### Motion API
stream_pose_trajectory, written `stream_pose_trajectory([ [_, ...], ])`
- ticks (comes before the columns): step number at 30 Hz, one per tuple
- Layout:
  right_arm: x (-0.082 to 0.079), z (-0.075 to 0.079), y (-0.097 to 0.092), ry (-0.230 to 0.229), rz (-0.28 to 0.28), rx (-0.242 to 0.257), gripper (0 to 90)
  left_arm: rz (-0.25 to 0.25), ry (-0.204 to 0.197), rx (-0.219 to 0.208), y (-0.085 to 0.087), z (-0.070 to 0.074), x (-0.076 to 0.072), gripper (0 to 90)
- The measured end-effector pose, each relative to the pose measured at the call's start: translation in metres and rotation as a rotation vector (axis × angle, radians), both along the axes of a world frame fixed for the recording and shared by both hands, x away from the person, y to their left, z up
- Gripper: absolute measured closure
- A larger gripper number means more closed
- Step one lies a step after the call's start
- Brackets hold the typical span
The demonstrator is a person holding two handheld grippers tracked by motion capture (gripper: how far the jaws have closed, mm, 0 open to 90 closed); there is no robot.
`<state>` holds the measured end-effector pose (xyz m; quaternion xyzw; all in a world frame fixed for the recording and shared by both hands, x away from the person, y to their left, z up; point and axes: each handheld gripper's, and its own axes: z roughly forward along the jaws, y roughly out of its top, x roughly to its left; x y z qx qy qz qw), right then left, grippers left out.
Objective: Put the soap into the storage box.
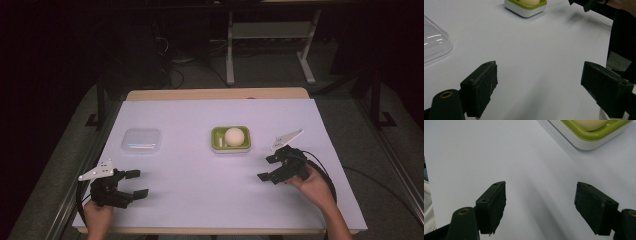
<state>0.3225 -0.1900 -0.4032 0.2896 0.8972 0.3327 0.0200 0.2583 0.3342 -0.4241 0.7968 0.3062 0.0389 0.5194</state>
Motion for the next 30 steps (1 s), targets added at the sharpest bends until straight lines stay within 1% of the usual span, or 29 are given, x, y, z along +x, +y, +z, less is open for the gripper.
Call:
stream_pose_trajectory([
  [10,-0.015,-0.008,-0.009,0.014,-0.016,0.004,24.5,-0.001,0.001,0.001,-0.001,0.0,0.0,13.1],
  [11,-0.016,-0.009,-0.01,0.01,-0.011,0.008,24.5,-0.001,0.0,0.002,-0.001,0.0,0.0,13.1],
  [12,-0.018,-0.01,-0.01,0.019,-0.017,0.013,24.5,-0.002,0.0,0.002,-0.001,0.0,0.0,13.2],
  [13,-0.019,-0.011,-0.011,0.011,-0.012,0.016,24.5,-0.001,0.001,0.002,-0.001,0.0,0.0,13.1],
  [14,-0.021,-0.011,-0.01,0.014,-0.018,0.015,24.5,-0.001,0.001,0.002,-0.001,0.0,0.0,13.1],
  [15,-0.022,-0.012,-0.011,0.012,-0.011,0.019,24.5,-0.001,0.001,0.001,-0.001,0.0,0.0,13.2],
  [17,-0.026,-0.014,-0.011,0.017,-0.014,0.017,24.5,-0.001,0.001,0.002,-0.001,0.0,0.0,13.2],
  [20,-0.032,-0.016,-0.013,0.016,-0.019,0.028,24.5,-0.001,0.001,0.002,-0.001,0.0,0.0,13.2],
  [21,-0.033,-0.017,-0.013,0.012,-0.019,0.032,24.5,-0.001,0.002,0.001,-0.001,0.0,0.0,13.1],
  [23,-0.04,-0.018,-0.015,0.004,-0.02,0.025,24.5,-0.001,0.001,0.001,0.0,0.0,0.0,13.1],
  [24,-0.042,-0.019,-0.015,0.005,-0.025,0.031,24.5,-0.002,0.001,0.001,0.0,0.0,0.0,13.1],
  [27,-0.05,-0.02,-0.019,-0.008,-0.043,0.047,24.5,-0.003,-0.002,0.005,0.0,0.001,-0.001,13.2],
  [28,-0.053,-0.021,-0.022,-0.021,-0.047,0.056,24.5,-0.003,-0.003,0.005,0.0,0.001,-0.001,13.2],
  [30,-0.058,-0.021,-0.024,-0.026,-0.058,0.065,24.5,-0.002,-0.004,0.003,0.0,0.001,-0.001,13.1],
])
